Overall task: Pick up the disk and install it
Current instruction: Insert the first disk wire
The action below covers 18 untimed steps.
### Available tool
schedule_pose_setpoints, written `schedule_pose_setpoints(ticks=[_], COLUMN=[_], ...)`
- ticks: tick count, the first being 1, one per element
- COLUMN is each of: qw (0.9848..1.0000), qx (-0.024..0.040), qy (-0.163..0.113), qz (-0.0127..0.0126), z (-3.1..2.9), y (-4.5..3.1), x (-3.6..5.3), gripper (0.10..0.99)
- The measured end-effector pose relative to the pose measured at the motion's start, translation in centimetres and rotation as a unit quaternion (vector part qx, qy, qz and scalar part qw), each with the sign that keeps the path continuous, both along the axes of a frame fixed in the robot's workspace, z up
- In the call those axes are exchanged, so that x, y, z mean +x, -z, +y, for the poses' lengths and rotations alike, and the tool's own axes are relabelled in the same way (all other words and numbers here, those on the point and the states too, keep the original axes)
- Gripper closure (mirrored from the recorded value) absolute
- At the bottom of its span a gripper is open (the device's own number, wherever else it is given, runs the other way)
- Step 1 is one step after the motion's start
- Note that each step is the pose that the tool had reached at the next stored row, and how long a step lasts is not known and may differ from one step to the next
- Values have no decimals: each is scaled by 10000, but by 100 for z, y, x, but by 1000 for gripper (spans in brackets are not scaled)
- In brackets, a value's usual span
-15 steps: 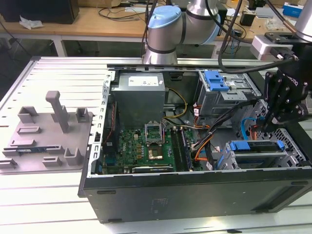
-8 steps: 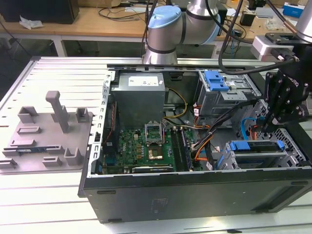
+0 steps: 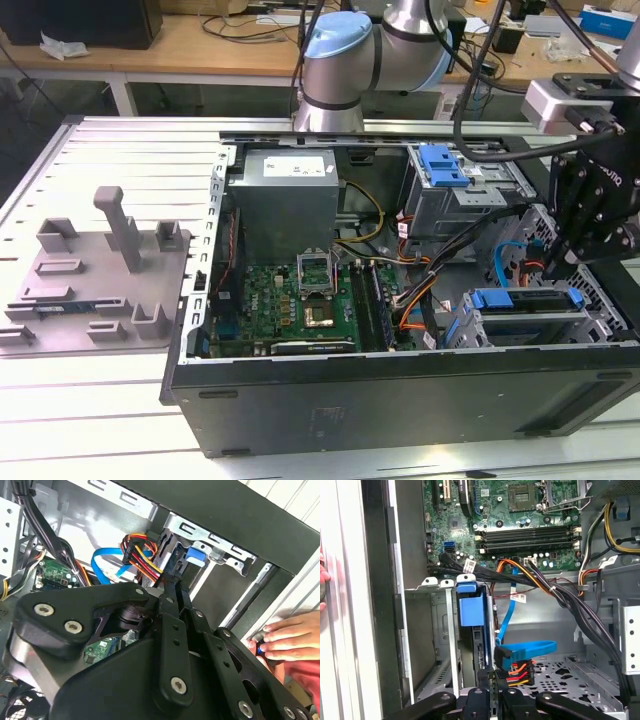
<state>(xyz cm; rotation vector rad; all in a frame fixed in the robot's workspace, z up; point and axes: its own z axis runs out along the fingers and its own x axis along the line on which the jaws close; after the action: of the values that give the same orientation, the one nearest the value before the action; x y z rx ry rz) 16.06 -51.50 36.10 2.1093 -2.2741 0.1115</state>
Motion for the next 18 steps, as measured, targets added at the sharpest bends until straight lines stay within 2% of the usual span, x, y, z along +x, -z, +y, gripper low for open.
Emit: schedule_pose_setpoints(ticks=[11, 18], qw=[10000, 10000], qx=[1, 0], qy=[0, 0], qz=[0, 0], z=[-54, -61], y=[12, 35], x=[1, 1], gripper=[922, 922])
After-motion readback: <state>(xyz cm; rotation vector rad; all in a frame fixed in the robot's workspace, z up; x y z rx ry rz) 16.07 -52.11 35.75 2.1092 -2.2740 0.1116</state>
